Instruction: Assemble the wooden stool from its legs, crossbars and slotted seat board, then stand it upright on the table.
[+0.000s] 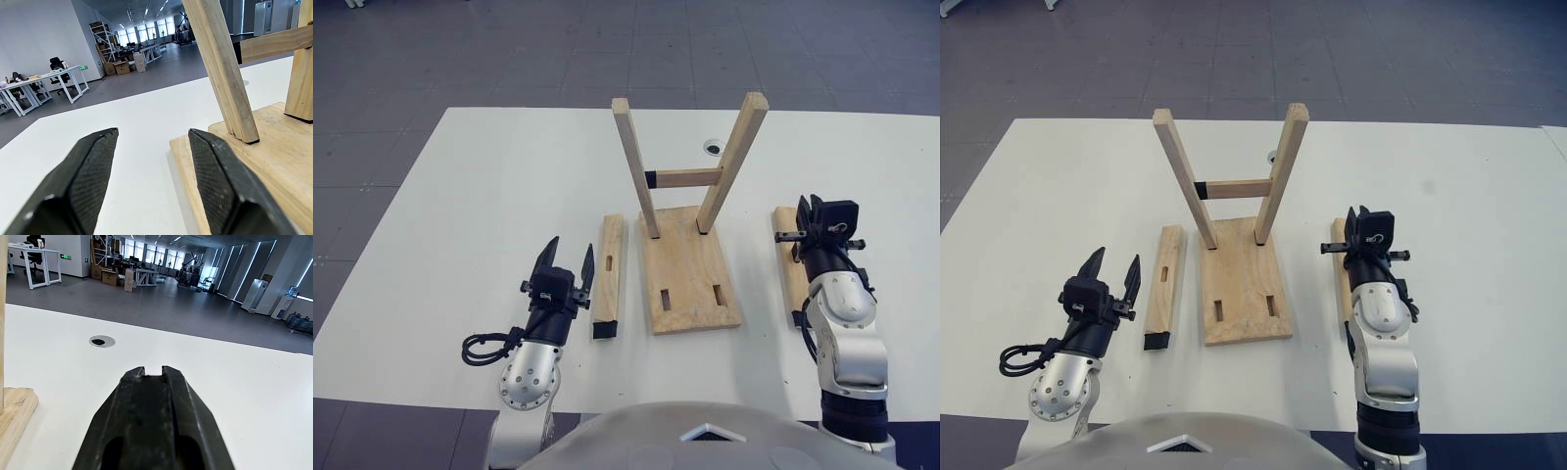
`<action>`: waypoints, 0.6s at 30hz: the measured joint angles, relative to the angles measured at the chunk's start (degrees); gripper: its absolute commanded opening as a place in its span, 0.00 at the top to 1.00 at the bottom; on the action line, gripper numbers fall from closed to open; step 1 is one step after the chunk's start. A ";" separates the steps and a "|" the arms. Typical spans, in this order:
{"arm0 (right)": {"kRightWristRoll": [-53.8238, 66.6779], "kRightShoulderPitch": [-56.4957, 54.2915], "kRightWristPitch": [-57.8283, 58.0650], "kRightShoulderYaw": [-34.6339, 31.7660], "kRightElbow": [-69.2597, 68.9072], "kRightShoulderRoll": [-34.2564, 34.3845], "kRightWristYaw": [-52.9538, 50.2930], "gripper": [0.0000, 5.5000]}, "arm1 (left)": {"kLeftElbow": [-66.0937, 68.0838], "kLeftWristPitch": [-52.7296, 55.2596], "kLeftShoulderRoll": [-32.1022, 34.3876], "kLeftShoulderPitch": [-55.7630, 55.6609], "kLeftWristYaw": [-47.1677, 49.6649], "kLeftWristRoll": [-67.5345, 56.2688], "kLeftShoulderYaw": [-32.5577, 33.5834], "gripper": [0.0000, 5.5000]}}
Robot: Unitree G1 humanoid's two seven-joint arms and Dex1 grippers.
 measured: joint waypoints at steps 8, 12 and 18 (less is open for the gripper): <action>-0.94 -1.51 3.86 -0.49 -4.02 -1.27 0.60 0.92 | 0.00 0.00 0.00 0.07 0.00 -0.01 0.00 0.52; -1.00 -2.65 4.33 -1.04 -4.91 -1.36 0.56 0.92 | 0.00 0.00 0.04 0.07 0.00 -0.03 0.05 0.52; -1.02 -2.28 4.20 -1.05 -3.53 -1.27 0.58 0.92 | 0.00 0.00 0.08 0.07 -0.03 -0.04 0.13 0.52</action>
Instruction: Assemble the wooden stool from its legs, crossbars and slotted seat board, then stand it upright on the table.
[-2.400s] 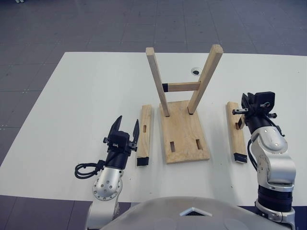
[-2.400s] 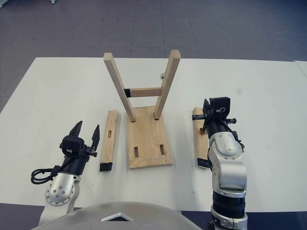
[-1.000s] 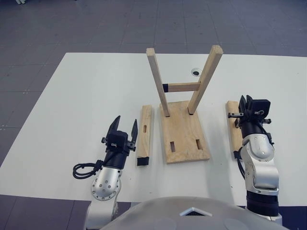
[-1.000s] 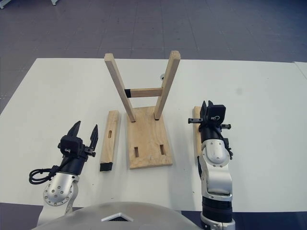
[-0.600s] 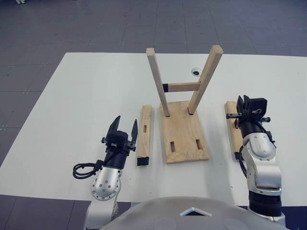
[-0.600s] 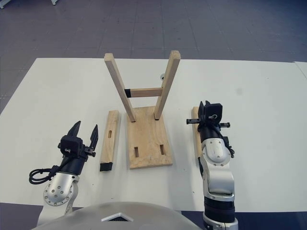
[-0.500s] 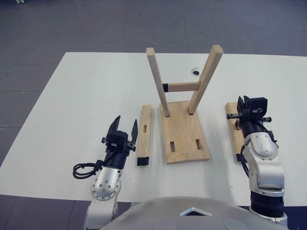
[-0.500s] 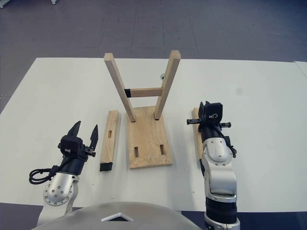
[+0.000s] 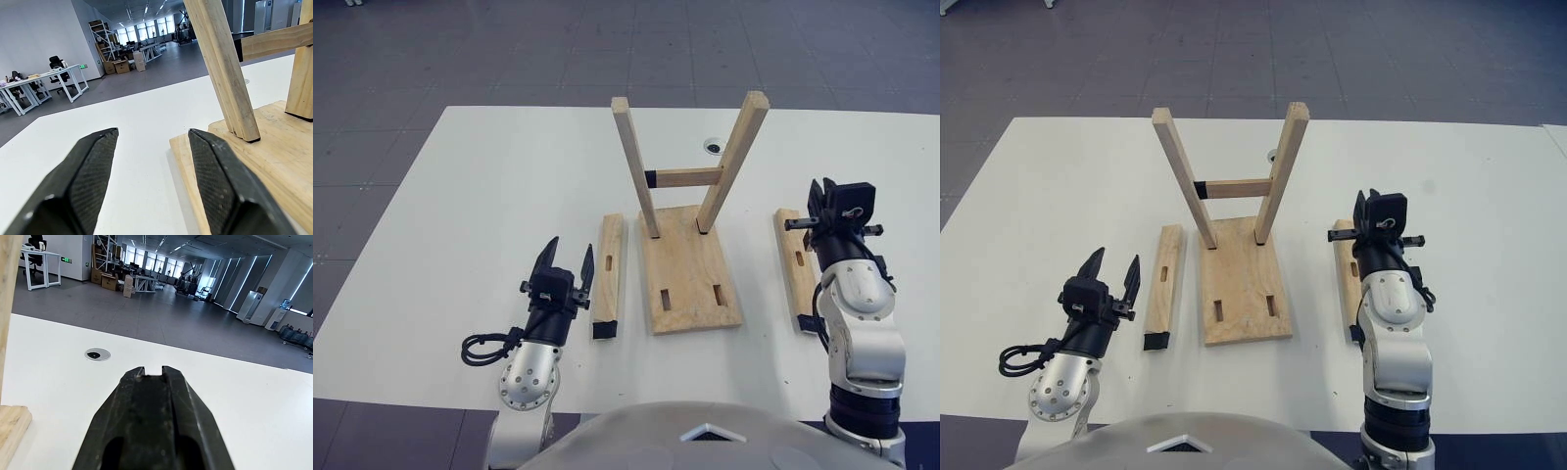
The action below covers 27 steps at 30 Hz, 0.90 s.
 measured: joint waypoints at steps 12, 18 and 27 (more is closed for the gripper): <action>0.12 2.64 -2.73 0.61 2.11 1.27 0.29 0.92 | -0.50 0.00 0.08 0.05 -0.07 0.00 0.03 0.52; 1.23 2.87 -5.96 0.23 5.40 2.50 0.36 0.92 | -0.51 0.09 0.07 -0.10 -0.06 0.03 -0.13 0.52; 0.46 3.91 -22.11 0.80 14.07 4.19 -0.85 0.92 | -0.52 0.16 0.06 -0.09 -0.06 0.00 0.02 0.52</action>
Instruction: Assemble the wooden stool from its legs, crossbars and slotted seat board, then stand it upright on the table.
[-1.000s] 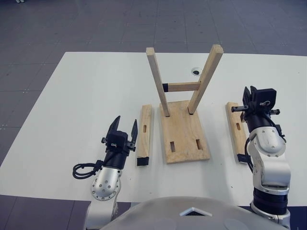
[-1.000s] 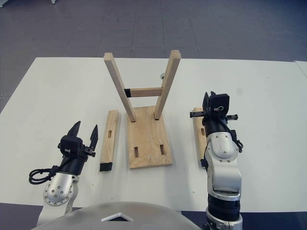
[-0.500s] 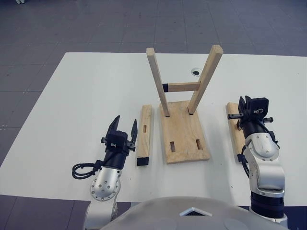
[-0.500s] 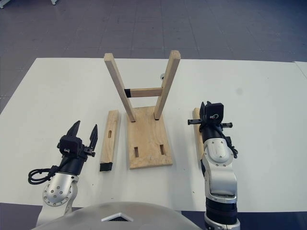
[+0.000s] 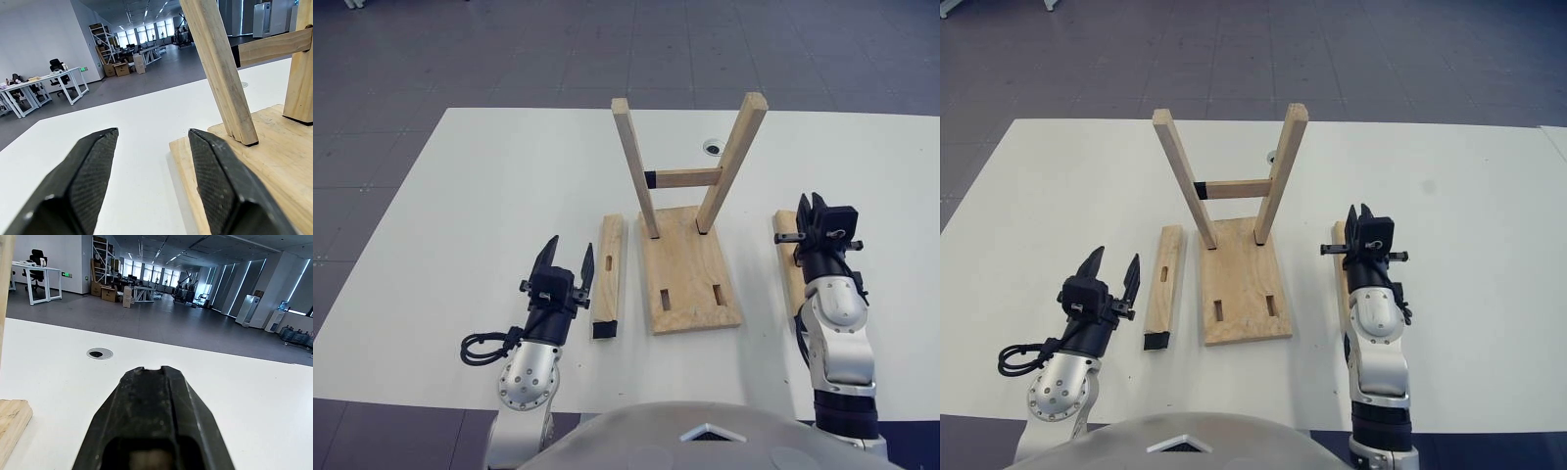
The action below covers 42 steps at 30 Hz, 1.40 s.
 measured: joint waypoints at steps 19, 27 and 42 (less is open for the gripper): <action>6.28 3.24 2.93 -2.73 -4.74 2.22 0.00 0.92 | -0.18 0.07 0.06 0.04 -0.04 -0.02 0.27 0.52; 0.32 4.00 3.22 2.53 -5.68 -0.64 0.09 0.92 | -0.21 0.07 0.06 0.29 -0.03 -0.02 0.26 0.52; -1.56 3.96 2.35 2.96 -5.23 -0.02 -0.04 0.92 | -0.51 0.06 0.07 0.82 -0.03 -0.08 0.56 0.52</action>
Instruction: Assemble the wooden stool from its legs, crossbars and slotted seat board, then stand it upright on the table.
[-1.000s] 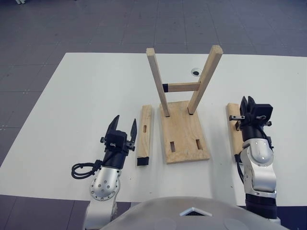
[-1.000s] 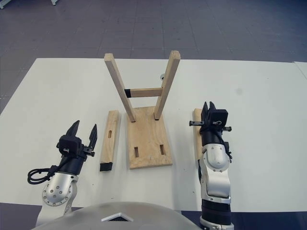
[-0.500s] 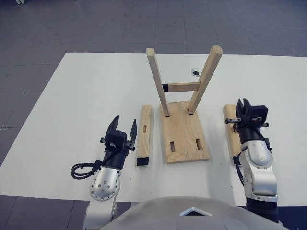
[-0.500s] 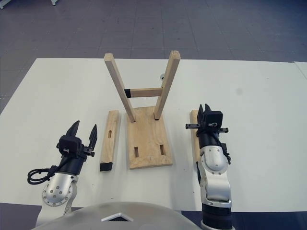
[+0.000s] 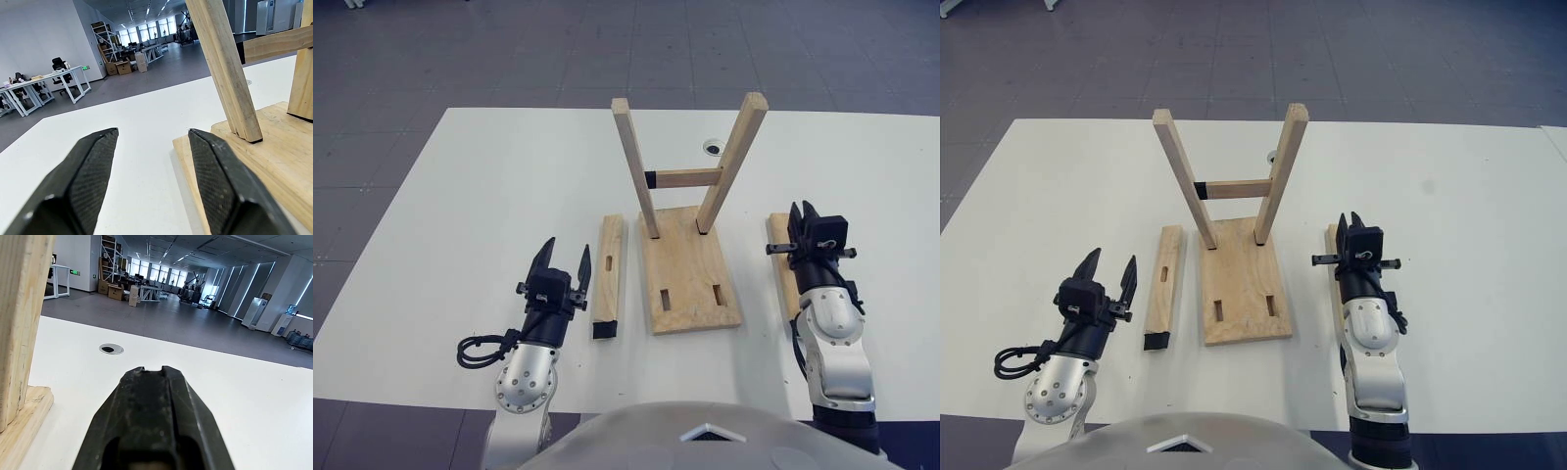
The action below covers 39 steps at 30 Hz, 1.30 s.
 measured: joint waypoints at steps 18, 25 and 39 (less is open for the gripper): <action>1.20 -1.79 2.77 -1.99 -0.87 0.27 0.11 0.92 | 0.00 0.00 0.38 -0.03 -0.01 -0.46 0.30 0.52; 1.21 -2.37 6.22 -3.21 -2.59 -0.19 0.30 0.92 | 0.00 0.00 0.38 -0.04 0.00 -0.45 0.27 0.52; 1.83 -2.80 6.86 -3.98 -2.28 -0.23 0.92 0.77 | 0.00 0.00 0.41 -0.37 -0.01 -0.49 0.17 0.52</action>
